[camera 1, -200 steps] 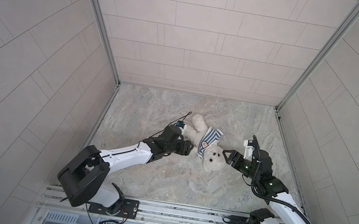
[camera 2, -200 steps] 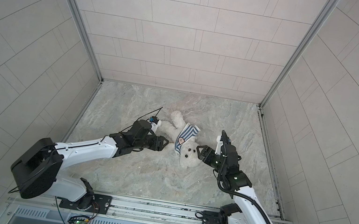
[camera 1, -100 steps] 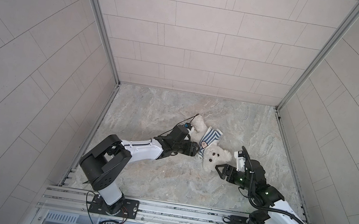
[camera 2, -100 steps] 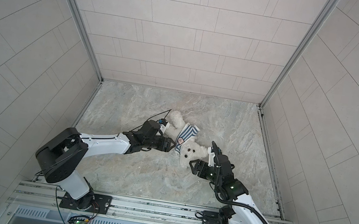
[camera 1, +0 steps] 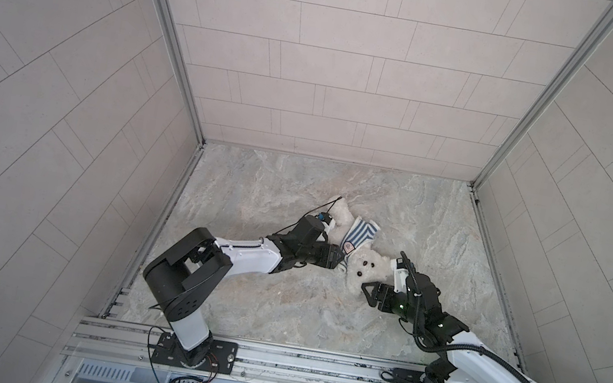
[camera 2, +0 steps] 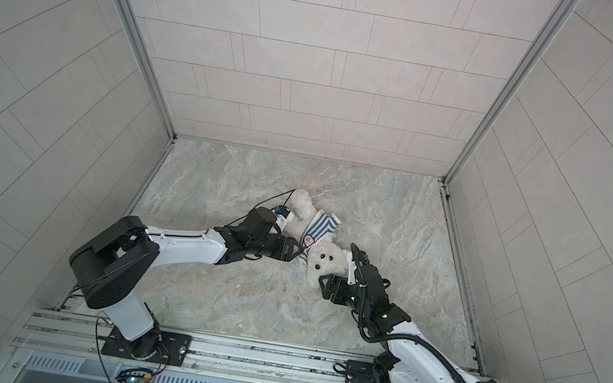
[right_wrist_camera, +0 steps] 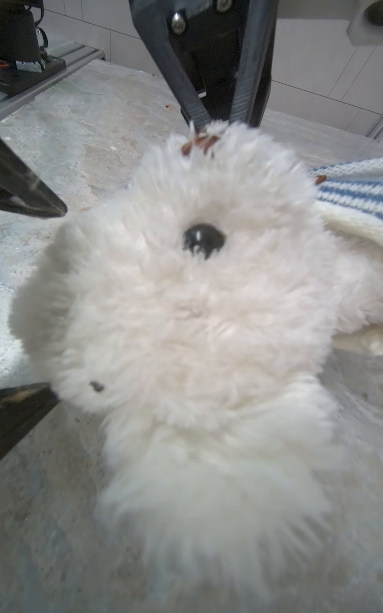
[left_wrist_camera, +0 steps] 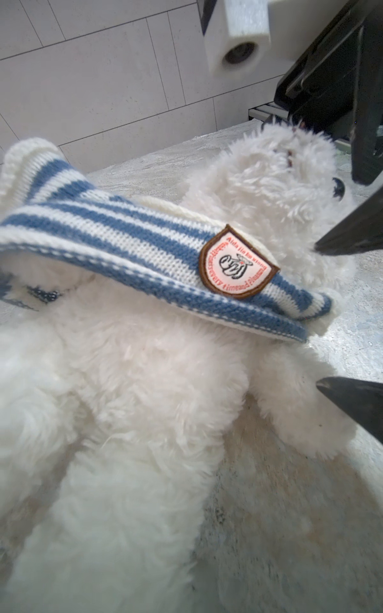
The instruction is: Dress the teddy bear
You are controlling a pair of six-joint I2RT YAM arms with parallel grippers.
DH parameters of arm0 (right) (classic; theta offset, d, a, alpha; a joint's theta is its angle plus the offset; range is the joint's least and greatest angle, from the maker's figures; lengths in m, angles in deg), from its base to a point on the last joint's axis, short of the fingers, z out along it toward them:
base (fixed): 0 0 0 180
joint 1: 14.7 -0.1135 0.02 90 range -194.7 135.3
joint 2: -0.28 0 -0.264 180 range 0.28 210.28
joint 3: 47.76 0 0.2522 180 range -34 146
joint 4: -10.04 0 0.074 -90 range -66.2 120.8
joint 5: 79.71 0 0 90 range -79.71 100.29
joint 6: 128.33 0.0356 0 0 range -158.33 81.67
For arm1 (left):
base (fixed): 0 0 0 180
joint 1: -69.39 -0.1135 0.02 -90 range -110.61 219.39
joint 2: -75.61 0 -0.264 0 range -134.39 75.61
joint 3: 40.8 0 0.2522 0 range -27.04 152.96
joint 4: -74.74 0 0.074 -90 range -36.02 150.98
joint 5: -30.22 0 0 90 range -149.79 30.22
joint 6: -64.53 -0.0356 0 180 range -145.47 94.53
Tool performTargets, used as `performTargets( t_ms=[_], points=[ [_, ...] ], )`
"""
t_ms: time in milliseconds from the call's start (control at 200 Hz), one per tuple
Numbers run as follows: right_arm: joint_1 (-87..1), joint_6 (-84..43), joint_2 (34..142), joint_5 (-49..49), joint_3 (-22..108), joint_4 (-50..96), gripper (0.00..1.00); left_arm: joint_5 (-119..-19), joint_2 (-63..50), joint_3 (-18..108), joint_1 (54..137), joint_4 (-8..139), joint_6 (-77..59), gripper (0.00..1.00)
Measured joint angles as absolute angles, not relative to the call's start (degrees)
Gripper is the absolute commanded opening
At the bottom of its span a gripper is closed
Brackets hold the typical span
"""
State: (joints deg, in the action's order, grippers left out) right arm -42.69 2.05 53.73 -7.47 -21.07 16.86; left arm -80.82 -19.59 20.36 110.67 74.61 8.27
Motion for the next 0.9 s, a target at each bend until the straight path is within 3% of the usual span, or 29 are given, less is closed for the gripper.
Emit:
performTargets(
  t_ms=[340, 671, 791, 901],
  points=[
    [-42.7, 0.0, 58.4, -7.4, -21.2, 9.9, 0.7, -81.9, -21.1, 20.7, 110.7, 74.9, 9.5, 0.55],
    [-42.7, -2.3, 59.5, -7.4, -21.2, 7.5, 0.45, -83.2, -22.0, 21.0, 110.8, 75.3, 10.4, 0.54],
    [-42.7, -2.8, 59.7, -7.4, -21.2, 7.3, 0.26, -83.7, -22.0, 21.4, 110.8, 75.4, 10.6, 0.53],
    [-42.7, -4.0, 60.1, -7.8, -20.4, 7.7, 0.01, -84.1, -21.1, 21.4, 110.8, 75.0, 10.8, 0.53]
  ],
)
